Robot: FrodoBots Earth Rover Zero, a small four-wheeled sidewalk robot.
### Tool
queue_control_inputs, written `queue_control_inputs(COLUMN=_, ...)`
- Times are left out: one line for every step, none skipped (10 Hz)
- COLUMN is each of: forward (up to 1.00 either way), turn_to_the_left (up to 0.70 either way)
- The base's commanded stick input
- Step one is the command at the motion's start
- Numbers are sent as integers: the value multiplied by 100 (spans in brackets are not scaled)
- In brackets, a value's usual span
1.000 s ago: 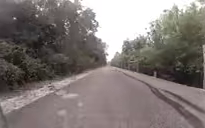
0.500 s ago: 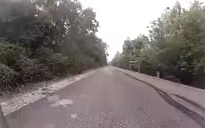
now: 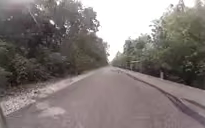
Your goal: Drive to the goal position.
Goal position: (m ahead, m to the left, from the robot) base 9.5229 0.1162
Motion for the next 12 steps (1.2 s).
queue_control_inputs(forward=70, turn_to_the_left=0)
queue_control_inputs(forward=70, turn_to_the_left=-6)
queue_control_inputs(forward=70, turn_to_the_left=-19)
queue_control_inputs(forward=70, turn_to_the_left=-31)
queue_control_inputs(forward=70, turn_to_the_left=-30)
queue_control_inputs(forward=70, turn_to_the_left=0)
queue_control_inputs(forward=70, turn_to_the_left=0)
queue_control_inputs(forward=70, turn_to_the_left=0)
queue_control_inputs(forward=70, turn_to_the_left=0)
queue_control_inputs(forward=70, turn_to_the_left=0)
queue_control_inputs(forward=70, turn_to_the_left=0)
queue_control_inputs(forward=70, turn_to_the_left=0)
